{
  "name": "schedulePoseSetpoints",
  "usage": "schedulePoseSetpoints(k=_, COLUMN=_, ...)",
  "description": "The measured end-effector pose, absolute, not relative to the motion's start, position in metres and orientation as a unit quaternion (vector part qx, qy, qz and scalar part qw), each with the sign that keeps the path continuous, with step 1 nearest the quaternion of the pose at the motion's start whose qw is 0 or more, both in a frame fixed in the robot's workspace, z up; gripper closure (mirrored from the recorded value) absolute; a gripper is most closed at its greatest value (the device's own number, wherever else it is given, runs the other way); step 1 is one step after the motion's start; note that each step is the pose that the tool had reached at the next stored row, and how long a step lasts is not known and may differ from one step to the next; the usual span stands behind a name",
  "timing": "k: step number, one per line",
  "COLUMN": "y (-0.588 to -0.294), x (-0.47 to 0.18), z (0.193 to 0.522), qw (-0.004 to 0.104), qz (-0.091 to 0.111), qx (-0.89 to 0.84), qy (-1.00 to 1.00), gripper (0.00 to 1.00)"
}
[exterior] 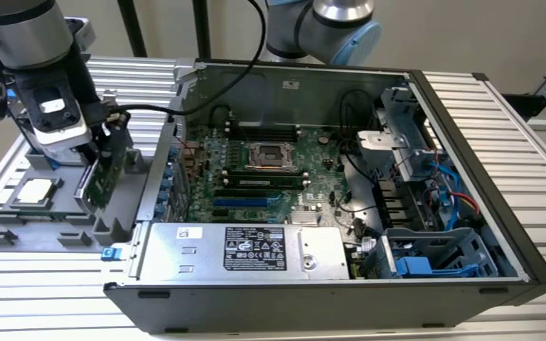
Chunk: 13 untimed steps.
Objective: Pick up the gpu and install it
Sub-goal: 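Pick up the gpu and move the gpu toward the slot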
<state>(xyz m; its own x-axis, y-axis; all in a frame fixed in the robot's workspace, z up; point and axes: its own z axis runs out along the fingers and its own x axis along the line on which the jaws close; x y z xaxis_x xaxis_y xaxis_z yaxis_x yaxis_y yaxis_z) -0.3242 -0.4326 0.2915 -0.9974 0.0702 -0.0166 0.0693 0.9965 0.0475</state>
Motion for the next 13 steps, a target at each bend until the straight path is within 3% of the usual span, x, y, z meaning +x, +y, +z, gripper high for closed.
schedulePoseSetpoints(k=13, y=-0.433, x=-0.324, z=0.307, qw=0.009, qz=0.023, qx=0.035, qy=0.999, gripper=1.0)
